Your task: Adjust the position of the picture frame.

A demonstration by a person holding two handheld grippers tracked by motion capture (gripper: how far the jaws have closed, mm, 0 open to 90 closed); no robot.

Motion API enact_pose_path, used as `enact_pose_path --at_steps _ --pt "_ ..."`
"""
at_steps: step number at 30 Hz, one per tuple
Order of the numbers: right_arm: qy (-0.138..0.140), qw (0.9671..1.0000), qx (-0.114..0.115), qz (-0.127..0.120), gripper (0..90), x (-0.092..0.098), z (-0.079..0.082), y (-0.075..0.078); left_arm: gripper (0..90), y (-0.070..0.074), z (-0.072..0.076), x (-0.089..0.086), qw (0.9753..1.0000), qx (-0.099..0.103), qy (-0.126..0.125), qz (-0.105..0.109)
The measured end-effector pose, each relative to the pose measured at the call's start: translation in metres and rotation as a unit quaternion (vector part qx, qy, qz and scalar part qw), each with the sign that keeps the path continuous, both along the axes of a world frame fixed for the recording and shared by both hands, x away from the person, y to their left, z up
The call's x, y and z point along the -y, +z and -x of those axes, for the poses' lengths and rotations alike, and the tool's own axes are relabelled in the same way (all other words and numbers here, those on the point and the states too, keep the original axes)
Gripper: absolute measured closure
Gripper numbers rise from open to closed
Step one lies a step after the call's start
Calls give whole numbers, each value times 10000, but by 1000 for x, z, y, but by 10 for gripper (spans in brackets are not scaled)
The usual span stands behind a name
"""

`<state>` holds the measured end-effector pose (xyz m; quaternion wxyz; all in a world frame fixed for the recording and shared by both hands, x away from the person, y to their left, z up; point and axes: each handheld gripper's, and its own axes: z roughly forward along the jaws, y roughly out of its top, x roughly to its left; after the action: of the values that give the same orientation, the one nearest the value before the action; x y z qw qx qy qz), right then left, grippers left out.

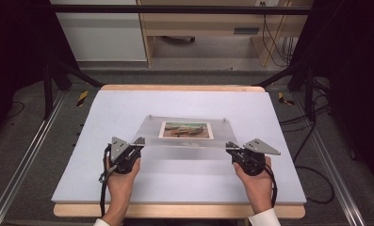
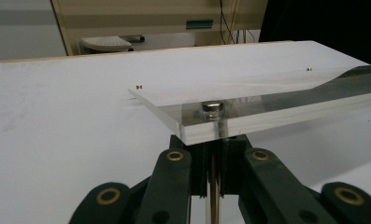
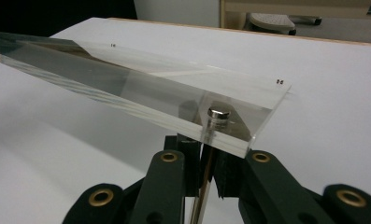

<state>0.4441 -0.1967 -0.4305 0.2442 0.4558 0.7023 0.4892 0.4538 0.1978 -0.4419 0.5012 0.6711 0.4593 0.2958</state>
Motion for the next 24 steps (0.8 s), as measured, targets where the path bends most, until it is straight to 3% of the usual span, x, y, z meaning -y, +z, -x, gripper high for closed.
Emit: enact_pose_path --at_steps 9,24 --pt "1 10000 -58 7 825 -1 -1 -5 835 -6 -1 0 10000 -68 -21 25" --pt "-22 9997 -237 45 833 -1 4 -17 832 -16 5 1 9996 -241 -48 -170"
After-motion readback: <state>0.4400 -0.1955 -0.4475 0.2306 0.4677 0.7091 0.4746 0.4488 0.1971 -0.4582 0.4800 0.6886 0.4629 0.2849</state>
